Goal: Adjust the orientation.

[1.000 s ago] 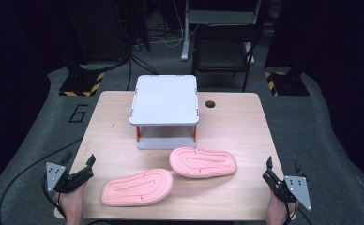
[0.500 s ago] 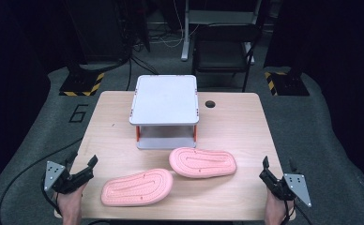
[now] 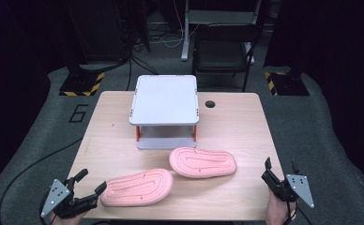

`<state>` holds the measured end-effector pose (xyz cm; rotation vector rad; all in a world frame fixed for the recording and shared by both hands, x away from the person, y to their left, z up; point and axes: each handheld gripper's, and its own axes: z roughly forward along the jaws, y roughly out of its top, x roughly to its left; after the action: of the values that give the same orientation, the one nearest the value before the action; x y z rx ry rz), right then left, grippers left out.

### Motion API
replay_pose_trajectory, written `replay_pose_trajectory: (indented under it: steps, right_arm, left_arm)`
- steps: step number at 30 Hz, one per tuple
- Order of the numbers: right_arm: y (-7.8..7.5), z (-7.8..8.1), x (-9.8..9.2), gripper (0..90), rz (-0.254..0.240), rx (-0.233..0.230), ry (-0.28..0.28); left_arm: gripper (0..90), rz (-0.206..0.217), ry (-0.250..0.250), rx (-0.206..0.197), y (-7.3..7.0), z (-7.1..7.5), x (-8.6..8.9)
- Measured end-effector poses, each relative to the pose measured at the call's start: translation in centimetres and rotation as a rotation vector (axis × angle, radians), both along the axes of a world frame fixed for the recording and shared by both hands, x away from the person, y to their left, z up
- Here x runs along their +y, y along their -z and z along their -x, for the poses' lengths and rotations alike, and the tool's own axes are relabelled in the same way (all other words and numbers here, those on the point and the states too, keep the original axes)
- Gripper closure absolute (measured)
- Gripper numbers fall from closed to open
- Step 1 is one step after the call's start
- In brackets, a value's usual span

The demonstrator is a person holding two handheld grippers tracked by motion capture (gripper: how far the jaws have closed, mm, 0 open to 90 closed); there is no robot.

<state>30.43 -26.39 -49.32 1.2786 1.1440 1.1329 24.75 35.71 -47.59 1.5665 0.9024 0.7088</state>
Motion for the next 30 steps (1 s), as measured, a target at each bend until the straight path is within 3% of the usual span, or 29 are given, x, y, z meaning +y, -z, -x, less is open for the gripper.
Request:
replay_pose_trajectory:
  steps: [2,4,9,11,13,18,21,23,24,25,26,30]
  right_arm:
    - [0.0,0.0,0.0,15.2,-0.006,0.003,-0.005]
    - [0.1,-0.1,0.0,15.2,-0.001,0.01,-0.004]
    - [0.1,-0.1,0.0,15.4,-0.002,0.012,0.0]
    - [0.2,-0.2,0.0,15.4,-0.005,0.02,0.0]
    - [0.2,-0.3,0.0,15.5,-0.009,0.022,0.001]
    - [0.2,-0.2,-0.1,15.9,-0.012,0.02,0.001]
    - [0.2,-0.3,-0.3,16.1,-0.017,0.025,0.004]
    - [0.3,-0.3,-0.3,16.2,-0.022,0.022,0.003]
    - [0.2,-0.3,-0.3,16.3,-0.021,0.022,0.004]
    - [0.2,-0.3,-0.3,16.3,-0.021,0.022,0.004]
    - [0.2,-0.3,-0.3,16.5,-0.019,0.023,0.002]
    - [0.2,-0.3,-0.4,16.9,-0.03,0.026,0.001]
  left_arm:
    - [15.0,0.003,0.015,0.011,0.2,0.3,-0.2]
    - [15.0,0.025,0.078,0.039,1.0,1.2,-1.4]
    - [15.0,0.01,0.193,0.058,1.5,2.4,-3.3]
    - [14.7,0.018,0.209,0.055,1.6,2.5,-3.7]
    - [14.5,-0.015,0.261,0.082,2.2,2.4,-4.5]
    - [11.1,-0.046,0.278,0.117,3.3,2.2,-5.0]
    - [10.7,-0.123,0.264,0.144,4.0,1.7,-5.2]
    - [10.7,-0.117,0.248,0.15,4.1,1.6,-5.3]
    - [10.8,-0.146,0.237,0.149,4.1,1.3,-5.3]
    - [11.1,-0.146,0.237,0.149,4.1,1.3,-5.3]
    - [11.8,-0.185,0.227,0.148,4.2,0.9,-5.3]
    - [14.2,-0.18,0.226,0.154,4.1,0.3,-5.1]
